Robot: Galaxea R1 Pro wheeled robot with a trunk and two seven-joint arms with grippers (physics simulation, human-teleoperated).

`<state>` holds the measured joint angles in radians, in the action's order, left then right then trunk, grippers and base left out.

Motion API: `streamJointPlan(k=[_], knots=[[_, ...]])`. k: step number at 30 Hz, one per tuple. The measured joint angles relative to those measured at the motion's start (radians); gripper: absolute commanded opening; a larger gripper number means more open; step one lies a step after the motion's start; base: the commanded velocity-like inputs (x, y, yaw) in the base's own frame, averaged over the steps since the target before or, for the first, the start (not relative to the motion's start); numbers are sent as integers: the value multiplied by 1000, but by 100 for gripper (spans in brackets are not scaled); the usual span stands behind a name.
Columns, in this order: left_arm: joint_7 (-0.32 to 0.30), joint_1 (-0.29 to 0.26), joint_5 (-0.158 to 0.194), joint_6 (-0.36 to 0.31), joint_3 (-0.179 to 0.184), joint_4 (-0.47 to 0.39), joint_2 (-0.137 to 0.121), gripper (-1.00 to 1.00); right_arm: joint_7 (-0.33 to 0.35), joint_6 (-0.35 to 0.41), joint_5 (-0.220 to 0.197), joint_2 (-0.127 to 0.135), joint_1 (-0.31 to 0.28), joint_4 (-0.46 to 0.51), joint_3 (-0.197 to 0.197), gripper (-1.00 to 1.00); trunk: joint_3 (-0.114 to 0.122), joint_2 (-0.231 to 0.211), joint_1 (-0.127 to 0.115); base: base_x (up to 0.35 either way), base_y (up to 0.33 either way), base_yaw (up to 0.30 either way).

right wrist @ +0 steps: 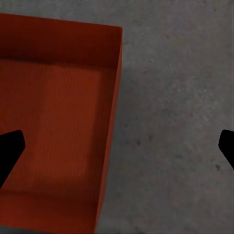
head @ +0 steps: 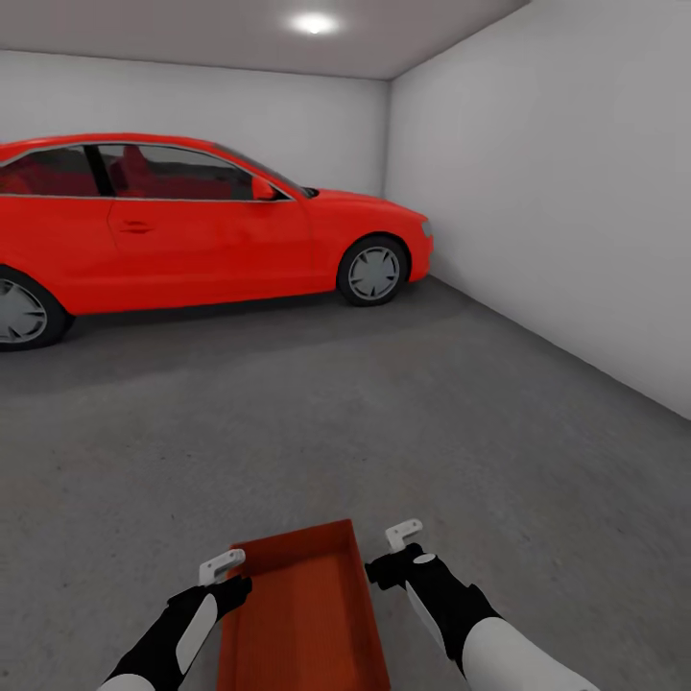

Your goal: Move the two storage containers from the living room to the garage. In the garage, place one container on the floor and stack the other container on top of it (either order is fine).

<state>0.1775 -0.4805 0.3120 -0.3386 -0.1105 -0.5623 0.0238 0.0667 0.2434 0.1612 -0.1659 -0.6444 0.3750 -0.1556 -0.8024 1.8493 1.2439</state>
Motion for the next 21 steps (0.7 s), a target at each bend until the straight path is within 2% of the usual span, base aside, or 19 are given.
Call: streamJointPlan(k=[7,21], knots=[[0,0,1,0,0,0,0,100,0,0,0,0,0,0,1,100,19,-42,-23,0,0,-44],[-2,0,2,1,-1,0,-1,100,10,0,-2,0,0,0,1,100,32,-42,-23,0,0,-243]])
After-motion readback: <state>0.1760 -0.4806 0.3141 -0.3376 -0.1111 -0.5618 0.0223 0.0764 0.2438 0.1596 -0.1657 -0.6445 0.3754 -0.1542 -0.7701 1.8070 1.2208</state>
